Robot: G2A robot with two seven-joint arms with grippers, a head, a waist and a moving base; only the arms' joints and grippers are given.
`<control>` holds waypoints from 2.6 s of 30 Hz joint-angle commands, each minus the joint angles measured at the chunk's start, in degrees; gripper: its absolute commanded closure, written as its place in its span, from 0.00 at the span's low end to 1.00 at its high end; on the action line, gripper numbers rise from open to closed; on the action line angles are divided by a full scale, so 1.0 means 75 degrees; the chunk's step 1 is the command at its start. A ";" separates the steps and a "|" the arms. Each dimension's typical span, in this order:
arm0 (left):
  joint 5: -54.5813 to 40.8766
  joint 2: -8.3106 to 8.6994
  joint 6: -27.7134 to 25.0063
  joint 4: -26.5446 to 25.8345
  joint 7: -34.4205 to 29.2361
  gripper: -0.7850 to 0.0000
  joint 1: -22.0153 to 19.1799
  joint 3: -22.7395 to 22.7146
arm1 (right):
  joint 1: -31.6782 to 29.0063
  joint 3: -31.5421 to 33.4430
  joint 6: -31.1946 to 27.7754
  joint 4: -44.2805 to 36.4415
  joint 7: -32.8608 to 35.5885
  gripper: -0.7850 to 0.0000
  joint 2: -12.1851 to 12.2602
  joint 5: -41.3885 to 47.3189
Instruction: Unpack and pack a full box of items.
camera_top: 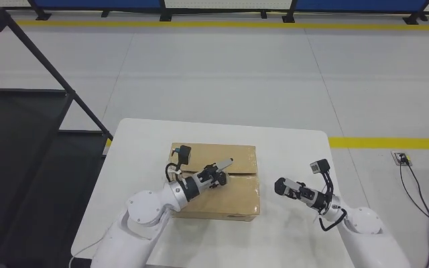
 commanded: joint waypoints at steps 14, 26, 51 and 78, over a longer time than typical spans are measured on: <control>-0.0628 -0.0339 0.0145 0.1063 0.0612 0.00 -0.0995 0.0832 | 0.0020 0.0006 -0.0508 0.0329 -0.0002 0.00 0.0018 0.0349; -0.1129 -0.0362 -0.0168 0.0648 0.0960 0.00 -0.0847 0.0369 | -0.0269 -0.0022 -0.1281 -0.0870 -0.0459 0.00 -0.0017 0.0625; -0.1621 0.0255 -0.1607 -0.1894 0.1119 0.00 0.2931 -0.4389 | 0.0948 -0.2113 0.1606 -0.3135 -0.2055 0.00 -0.0409 -0.2562; -0.1822 0.0360 -0.1600 -0.1555 0.0975 0.00 0.2761 -0.4478 | 0.2224 -0.3148 0.3534 -0.1599 -0.2005 0.00 -0.0857 -0.2267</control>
